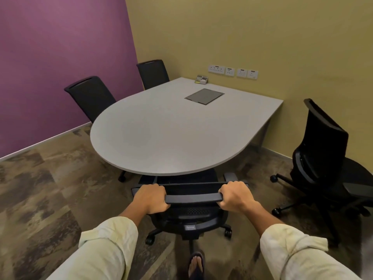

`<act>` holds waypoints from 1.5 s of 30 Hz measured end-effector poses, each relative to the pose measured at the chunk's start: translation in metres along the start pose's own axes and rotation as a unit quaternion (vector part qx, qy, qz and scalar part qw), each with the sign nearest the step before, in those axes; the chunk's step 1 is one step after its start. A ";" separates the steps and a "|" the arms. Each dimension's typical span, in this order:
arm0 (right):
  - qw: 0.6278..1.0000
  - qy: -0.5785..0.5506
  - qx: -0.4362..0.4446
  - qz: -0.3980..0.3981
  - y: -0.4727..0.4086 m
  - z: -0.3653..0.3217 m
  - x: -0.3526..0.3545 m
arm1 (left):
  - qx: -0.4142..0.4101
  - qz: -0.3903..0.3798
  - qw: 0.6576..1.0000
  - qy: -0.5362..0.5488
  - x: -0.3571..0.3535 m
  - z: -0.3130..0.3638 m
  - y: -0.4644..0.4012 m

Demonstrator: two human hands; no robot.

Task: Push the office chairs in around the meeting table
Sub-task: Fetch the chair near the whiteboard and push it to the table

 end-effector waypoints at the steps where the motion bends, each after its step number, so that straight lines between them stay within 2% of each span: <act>1: 1.000 -0.005 0.004 0.000 0.000 0.001 0.000 | 0.005 0.001 1.000 0.001 0.000 0.001 0.000; 19: 0.999 -0.034 0.003 -0.017 -0.020 0.058 0.000 | 0.056 0.007 0.997 0.052 0.015 0.044 -0.037; 35: 0.993 -0.077 -0.095 -0.004 -0.100 0.120 0.012 | 0.084 0.034 0.992 0.085 0.038 0.038 -0.118; 45: 0.992 -0.091 -0.088 -0.022 -0.165 0.152 0.029 | 0.105 0.034 0.990 0.091 0.059 0.024 -0.173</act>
Point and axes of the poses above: each hand's wrist, its own y-axis away from the middle knuckle, its own x-axis out of the back of the hand, z = x × y, the point moved 8 cm from there along -y, towards the middle knuckle, and after that the axes turned 13 degrees about -z, right-handed, at the moved point
